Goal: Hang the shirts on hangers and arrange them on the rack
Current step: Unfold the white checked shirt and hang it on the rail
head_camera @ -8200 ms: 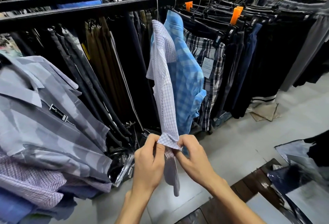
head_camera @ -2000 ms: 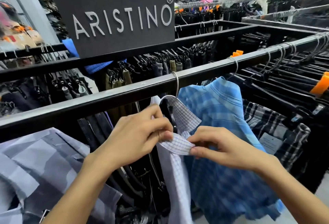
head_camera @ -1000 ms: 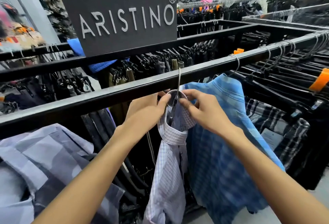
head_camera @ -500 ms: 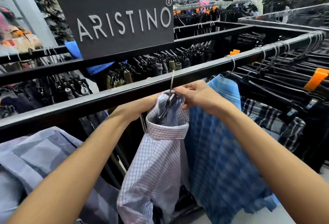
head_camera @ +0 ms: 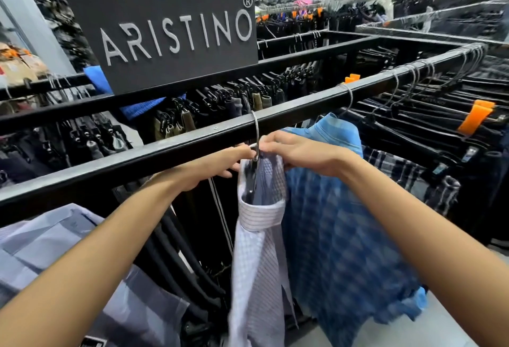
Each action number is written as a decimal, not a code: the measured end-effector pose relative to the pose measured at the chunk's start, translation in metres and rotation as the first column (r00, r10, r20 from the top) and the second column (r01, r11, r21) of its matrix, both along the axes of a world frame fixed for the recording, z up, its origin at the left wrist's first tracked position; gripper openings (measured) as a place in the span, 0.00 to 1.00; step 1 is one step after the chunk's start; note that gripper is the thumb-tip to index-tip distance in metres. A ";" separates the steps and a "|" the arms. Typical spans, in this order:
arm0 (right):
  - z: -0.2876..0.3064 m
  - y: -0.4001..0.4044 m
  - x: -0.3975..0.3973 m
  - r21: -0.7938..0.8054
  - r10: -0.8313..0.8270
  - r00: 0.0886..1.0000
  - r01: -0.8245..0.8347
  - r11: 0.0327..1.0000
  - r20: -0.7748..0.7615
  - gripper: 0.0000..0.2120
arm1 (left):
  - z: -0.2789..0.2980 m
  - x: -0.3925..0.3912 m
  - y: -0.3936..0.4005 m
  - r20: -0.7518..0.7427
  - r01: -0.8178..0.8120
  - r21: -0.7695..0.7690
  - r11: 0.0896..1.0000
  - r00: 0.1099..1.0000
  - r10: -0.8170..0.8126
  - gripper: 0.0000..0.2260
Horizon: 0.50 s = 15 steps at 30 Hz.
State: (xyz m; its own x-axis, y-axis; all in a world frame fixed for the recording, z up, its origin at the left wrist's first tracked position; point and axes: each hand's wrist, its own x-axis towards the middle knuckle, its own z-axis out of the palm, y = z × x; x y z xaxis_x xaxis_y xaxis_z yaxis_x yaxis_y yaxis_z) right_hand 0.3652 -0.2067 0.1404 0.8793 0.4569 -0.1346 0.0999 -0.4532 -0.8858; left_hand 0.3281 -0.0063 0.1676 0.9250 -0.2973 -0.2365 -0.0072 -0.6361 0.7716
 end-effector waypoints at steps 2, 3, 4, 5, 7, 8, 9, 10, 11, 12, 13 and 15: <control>-0.003 -0.008 -0.003 -0.060 0.057 0.998 -0.055 0.997 0.033 0.07 | 0.005 -0.004 -0.001 0.090 0.020 0.006 1.000 0.996 -0.020 0.03; -0.006 -0.009 -0.004 -0.081 0.058 0.996 -0.052 0.995 0.067 0.08 | 0.006 -0.005 -0.001 0.143 0.020 -0.010 1.000 0.990 -0.018 0.02; -0.009 -0.009 -0.004 -0.078 0.048 0.993 -0.040 0.996 0.105 0.08 | 0.007 -0.007 -0.002 0.184 0.010 -0.044 0.999 0.983 -0.001 0.03; -0.012 -0.008 -0.004 -0.054 0.037 0.988 -0.029 0.998 0.151 0.09 | 0.005 -0.007 -0.002 0.200 -0.007 -0.066 0.998 0.980 0.020 0.06; -0.015 -0.005 -0.002 -0.026 0.017 0.963 -0.011 1.000 0.268 0.11 | 0.001 -0.010 -0.006 0.202 -0.033 -0.073 0.997 0.978 0.048 0.08; -0.016 -0.005 0.000 -0.036 0.009 0.947 0.003 0.999 0.320 0.12 | 0.000 -0.011 -0.009 0.237 -0.042 -0.057 0.997 0.970 0.055 0.08; -0.017 -0.006 0.000 -0.052 0.003 0.932 0.017 0.999 0.363 0.13 | -0.002 -0.011 -0.012 0.298 -0.061 -0.024 0.998 0.952 0.065 0.07; -0.018 -0.007 0.000 -0.070 -0.004 0.921 0.033 0.997 0.390 0.13 | -0.002 -0.011 -0.014 0.366 -0.092 0.019 0.996 0.927 0.079 0.07; -0.021 -0.008 0.001 -0.074 -0.009 0.916 0.042 0.996 0.400 0.14 | -0.002 -0.012 -0.015 0.428 -0.113 0.070 0.991 0.901 0.073 0.06; -0.023 -0.009 0.002 -0.066 -0.009 0.917 0.039 0.997 0.400 0.14 | -0.001 -0.013 -0.016 0.476 -0.116 0.127 0.985 0.879 0.042 0.06; -0.025 -0.010 0.003 -0.052 -0.007 0.918 0.030 0.998 0.397 0.14 | -0.001 -0.015 -0.016 0.506 -0.097 0.191 0.977 0.862 -0.013 0.06; -0.027 -0.012 0.004 -0.038 -0.023 0.915 0.041 0.998 0.403 0.15 | 0.001 -0.021 -0.015 0.523 -0.037 0.293 0.956 0.842 -0.128 0.05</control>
State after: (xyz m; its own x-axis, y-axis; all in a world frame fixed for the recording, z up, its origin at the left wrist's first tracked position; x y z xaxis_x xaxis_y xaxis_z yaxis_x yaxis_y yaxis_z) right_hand 0.3695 -0.2189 0.1129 0.8774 0.4294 0.2141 0.4285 -0.5005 -0.7522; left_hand 0.3067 -0.0212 0.1688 0.9173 -0.3395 0.2079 -0.3974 -0.8119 0.4277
